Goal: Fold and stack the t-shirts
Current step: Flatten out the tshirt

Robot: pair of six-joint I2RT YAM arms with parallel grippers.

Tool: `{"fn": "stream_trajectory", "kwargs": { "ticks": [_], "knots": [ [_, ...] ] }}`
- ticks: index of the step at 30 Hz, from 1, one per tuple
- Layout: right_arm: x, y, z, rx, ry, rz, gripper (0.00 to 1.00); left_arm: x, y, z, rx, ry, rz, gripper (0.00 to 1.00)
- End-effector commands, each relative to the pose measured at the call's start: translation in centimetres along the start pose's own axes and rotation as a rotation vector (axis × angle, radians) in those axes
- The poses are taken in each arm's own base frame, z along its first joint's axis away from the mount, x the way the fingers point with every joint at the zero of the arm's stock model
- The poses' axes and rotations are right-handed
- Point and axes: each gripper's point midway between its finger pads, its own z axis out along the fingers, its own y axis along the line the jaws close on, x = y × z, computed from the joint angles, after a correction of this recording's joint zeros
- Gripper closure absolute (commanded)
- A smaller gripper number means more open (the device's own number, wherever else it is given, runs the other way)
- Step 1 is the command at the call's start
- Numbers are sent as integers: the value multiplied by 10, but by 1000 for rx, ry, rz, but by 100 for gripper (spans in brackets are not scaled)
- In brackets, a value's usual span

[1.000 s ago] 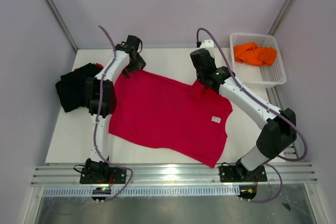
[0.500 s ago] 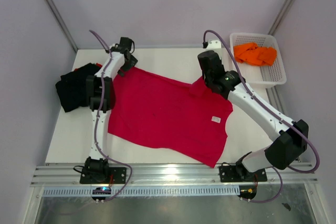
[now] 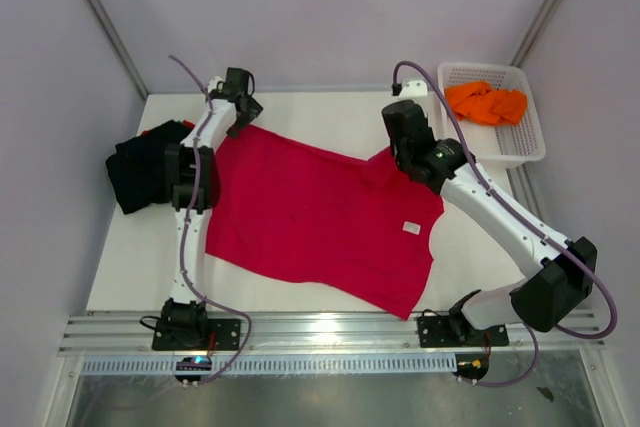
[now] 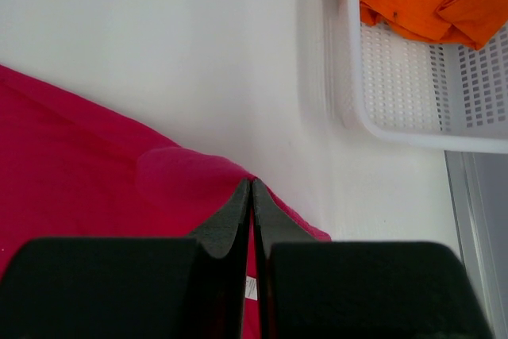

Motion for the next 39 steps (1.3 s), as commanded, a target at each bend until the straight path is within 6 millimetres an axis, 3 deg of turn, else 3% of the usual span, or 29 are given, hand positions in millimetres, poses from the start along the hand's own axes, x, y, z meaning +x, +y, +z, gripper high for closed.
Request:
{"fn": "stream_trajectory", "kwargs": {
  "ticks": [1,4,8,12,20,24,28,34,39],
  "knots": [
    [-3,-4,-5,4,-15,38,94,-29,-19,-6,75,-80,-11,20],
    [-4,-3,-4,4,-17,39,94,-23,-12,3,49,-69,12,24],
    [-8,-1,-3,0,-20,35,94,3,10,26,-19,13,30,32],
    [-9,-1,-3,2,-19,33,94,35,33,45,-87,102,37,32],
    [-6,-1,-2,4,-14,42,94,52,51,43,-148,162,46,35],
    [-6,1,-2,-2,-15,65,94,60,63,32,-197,208,55,63],
    [-10,2,-4,-16,-32,84,94,70,77,26,-256,257,71,73],
    [-17,0,-8,-20,-51,86,94,81,100,22,-330,302,112,99],
    [-14,0,-9,-27,-47,83,94,75,97,10,-323,291,114,100]
  ]
}}
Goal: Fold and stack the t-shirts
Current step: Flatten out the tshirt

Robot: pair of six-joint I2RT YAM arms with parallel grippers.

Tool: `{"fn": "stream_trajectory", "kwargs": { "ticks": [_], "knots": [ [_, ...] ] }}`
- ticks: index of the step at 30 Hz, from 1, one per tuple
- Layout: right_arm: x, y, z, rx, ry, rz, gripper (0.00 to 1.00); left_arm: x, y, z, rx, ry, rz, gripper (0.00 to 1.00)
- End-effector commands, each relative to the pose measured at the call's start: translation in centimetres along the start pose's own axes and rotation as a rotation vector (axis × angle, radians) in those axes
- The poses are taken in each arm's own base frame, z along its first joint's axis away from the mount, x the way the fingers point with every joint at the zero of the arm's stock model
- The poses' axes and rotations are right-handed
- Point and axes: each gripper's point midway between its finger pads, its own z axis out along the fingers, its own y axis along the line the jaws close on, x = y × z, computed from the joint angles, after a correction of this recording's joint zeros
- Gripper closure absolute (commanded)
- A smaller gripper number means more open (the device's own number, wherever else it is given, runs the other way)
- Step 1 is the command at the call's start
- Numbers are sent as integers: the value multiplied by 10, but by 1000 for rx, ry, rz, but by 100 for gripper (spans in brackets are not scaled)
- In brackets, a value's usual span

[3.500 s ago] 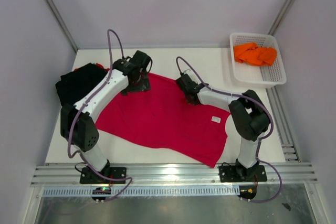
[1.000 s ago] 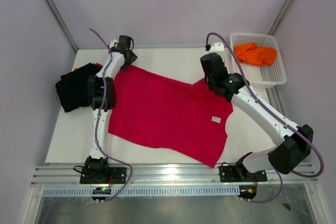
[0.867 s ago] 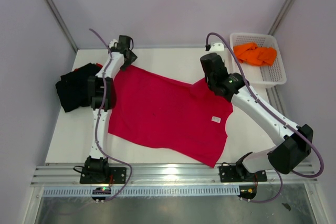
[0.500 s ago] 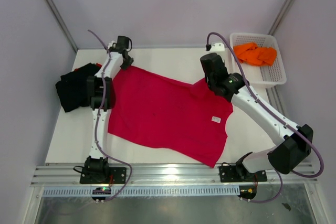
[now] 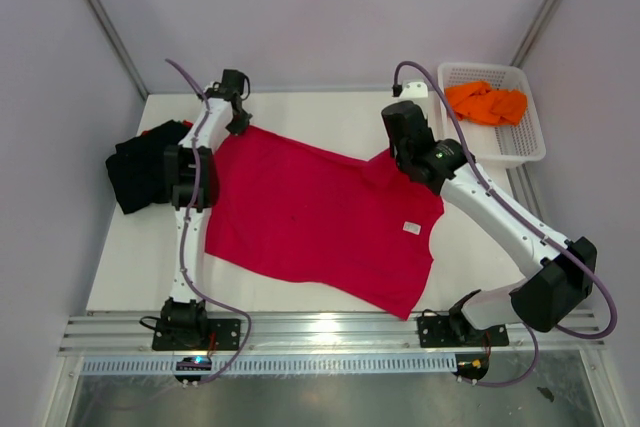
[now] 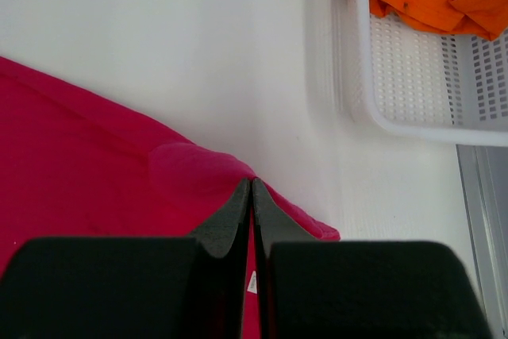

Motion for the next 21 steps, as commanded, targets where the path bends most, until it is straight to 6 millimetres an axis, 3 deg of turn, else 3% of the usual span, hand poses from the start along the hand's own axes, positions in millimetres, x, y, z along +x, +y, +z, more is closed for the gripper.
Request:
{"fn": "stream_trajectory", "kwargs": {
  "ticks": [1,6,11,14,17,21],
  "knots": [
    [-20,-3,-10,-19,-68,65,94,65,69,8,-238,215,110,100],
    [-19,-4,-14,-29,-78,77,94,58,90,-28,-324,218,108,100],
    [-19,-2,-14,-45,-79,71,94,74,123,-51,-403,259,111,100],
    [-18,0,-14,-53,-79,73,94,71,126,-73,-392,245,99,100],
    [-16,0,-15,-61,-78,77,94,82,140,-93,-390,251,91,100],
    [-13,0,-15,-65,-75,75,94,82,139,-119,-352,214,76,100]
  ]
}}
